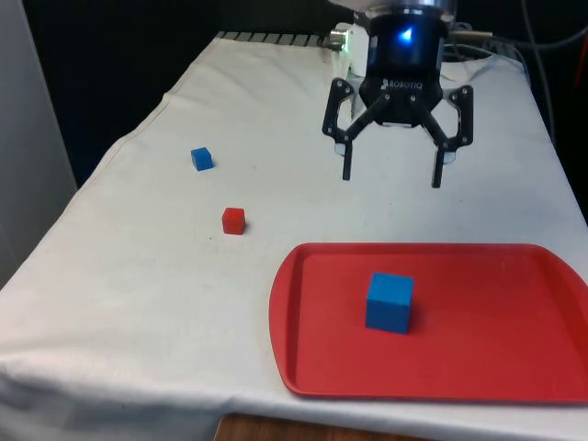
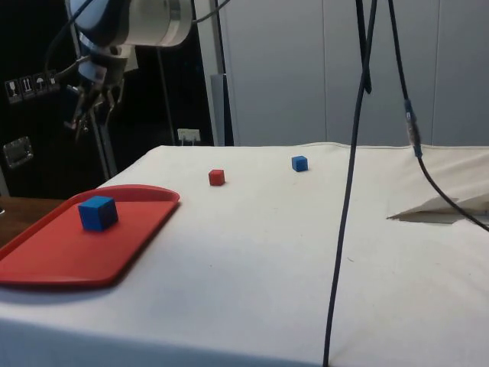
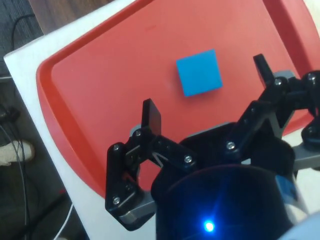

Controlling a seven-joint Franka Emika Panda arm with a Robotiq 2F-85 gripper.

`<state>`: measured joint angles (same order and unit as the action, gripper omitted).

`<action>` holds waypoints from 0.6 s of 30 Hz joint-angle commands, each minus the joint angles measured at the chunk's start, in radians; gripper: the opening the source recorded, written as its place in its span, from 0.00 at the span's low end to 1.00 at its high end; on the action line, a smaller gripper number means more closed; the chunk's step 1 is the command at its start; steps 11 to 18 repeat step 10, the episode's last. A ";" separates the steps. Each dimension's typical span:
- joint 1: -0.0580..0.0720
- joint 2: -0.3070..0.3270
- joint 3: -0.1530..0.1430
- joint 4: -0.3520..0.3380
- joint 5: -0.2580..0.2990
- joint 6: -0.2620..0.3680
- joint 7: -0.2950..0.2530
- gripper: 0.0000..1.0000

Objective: Pick up the largest block and place it onto the tray.

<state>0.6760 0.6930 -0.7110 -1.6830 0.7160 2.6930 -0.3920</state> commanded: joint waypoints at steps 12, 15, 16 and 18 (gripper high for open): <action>-0.004 -0.020 0.017 -0.029 -0.025 -0.002 -0.001 1.00; -0.004 -0.020 0.017 -0.029 -0.025 -0.002 -0.001 1.00; -0.004 -0.020 0.017 -0.029 -0.025 -0.002 -0.001 1.00; -0.004 -0.020 0.017 -0.029 -0.025 -0.002 -0.001 1.00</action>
